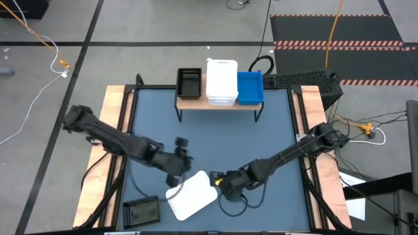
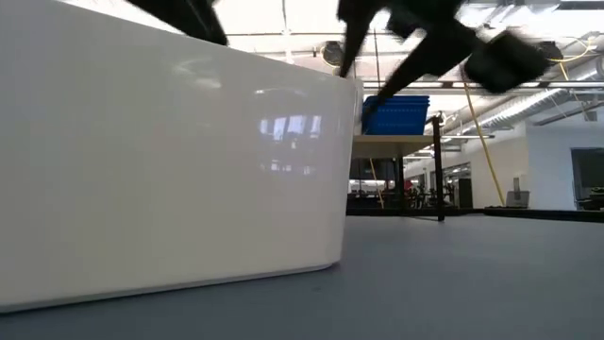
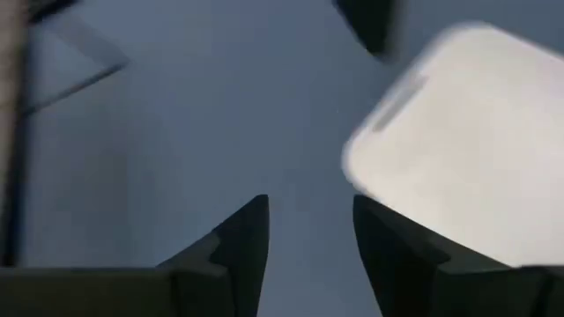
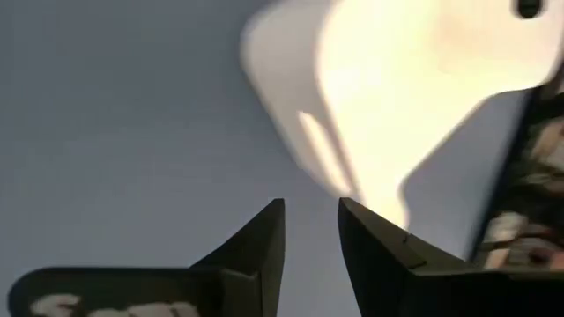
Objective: Stack baskets on shelf by color
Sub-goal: Stack the white bin on top of the other white bins on the shelf
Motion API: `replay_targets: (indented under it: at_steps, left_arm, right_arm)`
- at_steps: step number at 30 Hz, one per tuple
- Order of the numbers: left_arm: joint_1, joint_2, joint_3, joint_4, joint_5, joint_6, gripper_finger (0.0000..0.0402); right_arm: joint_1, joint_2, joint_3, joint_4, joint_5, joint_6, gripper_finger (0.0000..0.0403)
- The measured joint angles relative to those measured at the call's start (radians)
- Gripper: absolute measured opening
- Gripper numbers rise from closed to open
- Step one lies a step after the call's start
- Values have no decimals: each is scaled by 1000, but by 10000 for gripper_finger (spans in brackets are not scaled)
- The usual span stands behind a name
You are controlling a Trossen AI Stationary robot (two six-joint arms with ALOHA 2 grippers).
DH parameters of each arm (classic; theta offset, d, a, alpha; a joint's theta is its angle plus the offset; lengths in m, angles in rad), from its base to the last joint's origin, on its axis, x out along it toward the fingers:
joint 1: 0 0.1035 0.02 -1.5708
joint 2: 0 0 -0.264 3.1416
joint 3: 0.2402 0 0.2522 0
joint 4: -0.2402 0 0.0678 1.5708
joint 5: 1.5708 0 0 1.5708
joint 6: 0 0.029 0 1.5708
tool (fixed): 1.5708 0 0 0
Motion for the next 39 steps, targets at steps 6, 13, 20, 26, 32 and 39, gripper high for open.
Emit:
replay_targets:
  at_steps: [6, 13, 20, 26, 32, 39]
  left_arm:
    - [-37, -227, 0, -158, -258, -380, 170]
    - [-82, -294, -43, -232, -422, -473, 170]
    - [-51, -294, -62, -229, -424, -482, 170]
    - [-42, -293, -62, -229, -425, -484, 170]
    - [-42, -293, -62, -229, -425, -493, 170]
    - [-14, -293, -62, -217, -426, -498, 170]
  right_arm:
    - [-41, 1, -132, 288, -7, -264, 100]
    - [-97, 10, -184, 404, -141, -351, 100]
    - [-100, 23, -184, 505, -192, -409, 100]
    - [-101, 23, -184, 493, -137, -432, 104]
    - [-99, 23, -184, 530, -309, -354, 154]
    - [-132, 104, -182, 650, -397, -398, 234]
